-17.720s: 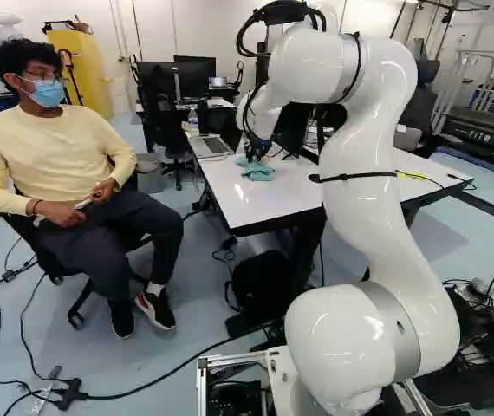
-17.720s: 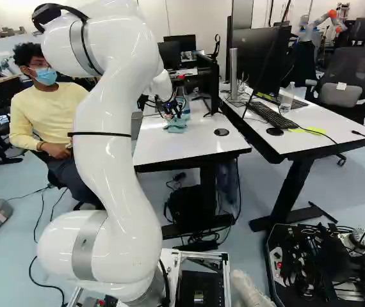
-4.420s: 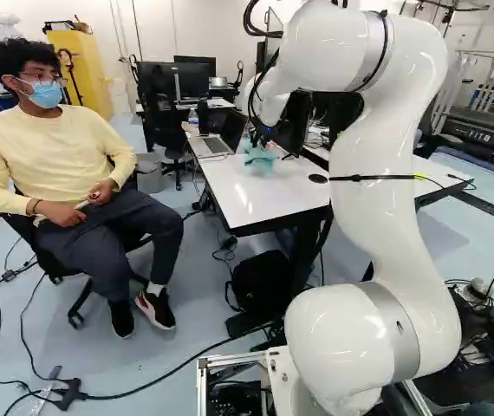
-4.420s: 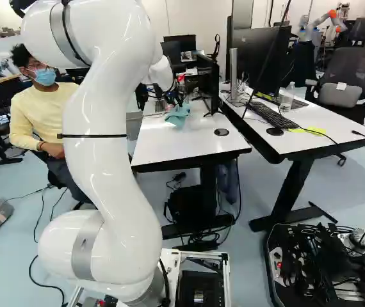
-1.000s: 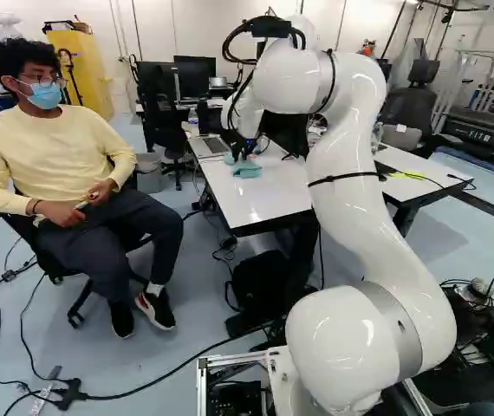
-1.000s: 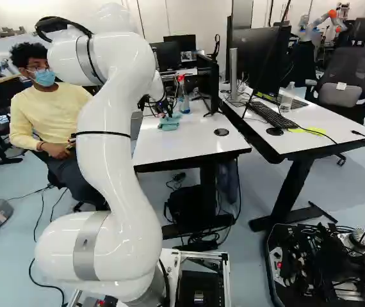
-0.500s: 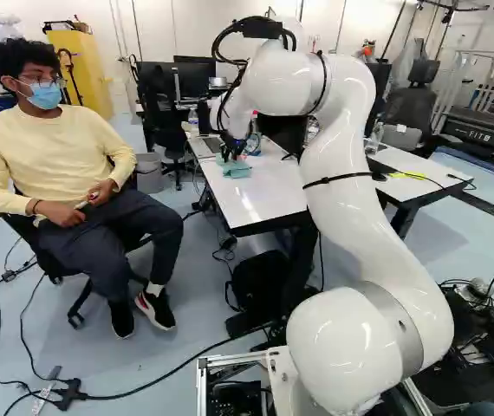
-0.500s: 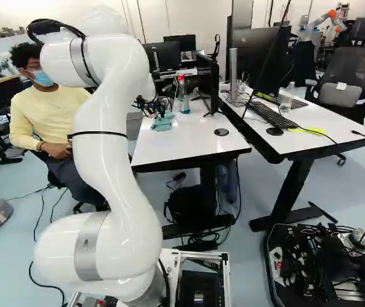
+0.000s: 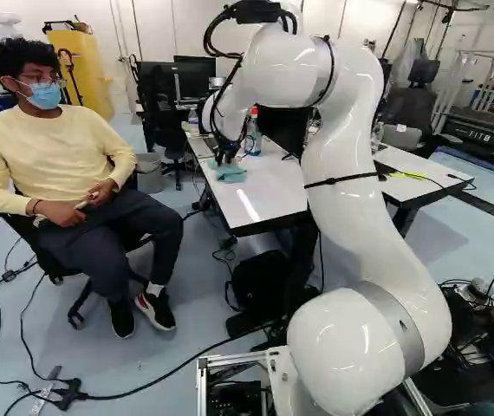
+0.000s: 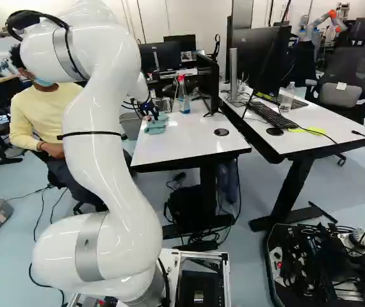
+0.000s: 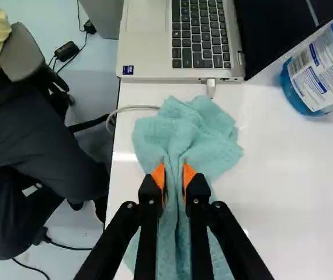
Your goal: Clean the table with the green towel
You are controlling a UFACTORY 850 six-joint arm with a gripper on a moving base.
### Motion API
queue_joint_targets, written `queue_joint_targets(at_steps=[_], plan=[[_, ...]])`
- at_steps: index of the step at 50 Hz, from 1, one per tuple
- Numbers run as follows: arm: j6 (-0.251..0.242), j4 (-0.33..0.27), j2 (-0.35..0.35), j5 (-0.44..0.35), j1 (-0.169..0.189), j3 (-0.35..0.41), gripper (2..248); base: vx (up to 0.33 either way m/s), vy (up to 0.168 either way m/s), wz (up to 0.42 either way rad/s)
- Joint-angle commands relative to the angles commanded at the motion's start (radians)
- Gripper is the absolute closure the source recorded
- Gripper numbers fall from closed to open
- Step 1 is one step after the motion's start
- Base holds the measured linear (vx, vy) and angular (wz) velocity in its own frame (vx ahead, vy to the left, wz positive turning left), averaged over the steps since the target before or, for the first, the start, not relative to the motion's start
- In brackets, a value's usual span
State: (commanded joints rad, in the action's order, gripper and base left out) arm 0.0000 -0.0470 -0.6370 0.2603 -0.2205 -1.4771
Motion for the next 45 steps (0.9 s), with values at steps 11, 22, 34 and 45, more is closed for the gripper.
queue_joint_targets(at_steps=[11, 22, 34, 45], plan=[[0.000, 0.000, 0.045, 0.000, 0.008, 0.062, 194, 0.000, 0.000, 0.000], [0.000, 0.000, 0.080, 0.000, 0.031, 0.112, 194, 0.000, 0.000, 0.000], [0.000, 0.000, 0.110, 0.000, 0.061, 0.153, 194, 0.000, 0.000, 0.000], [0.000, 0.000, 0.124, 0.000, 0.091, 0.172, 194, 0.000, 0.000, 0.000]])
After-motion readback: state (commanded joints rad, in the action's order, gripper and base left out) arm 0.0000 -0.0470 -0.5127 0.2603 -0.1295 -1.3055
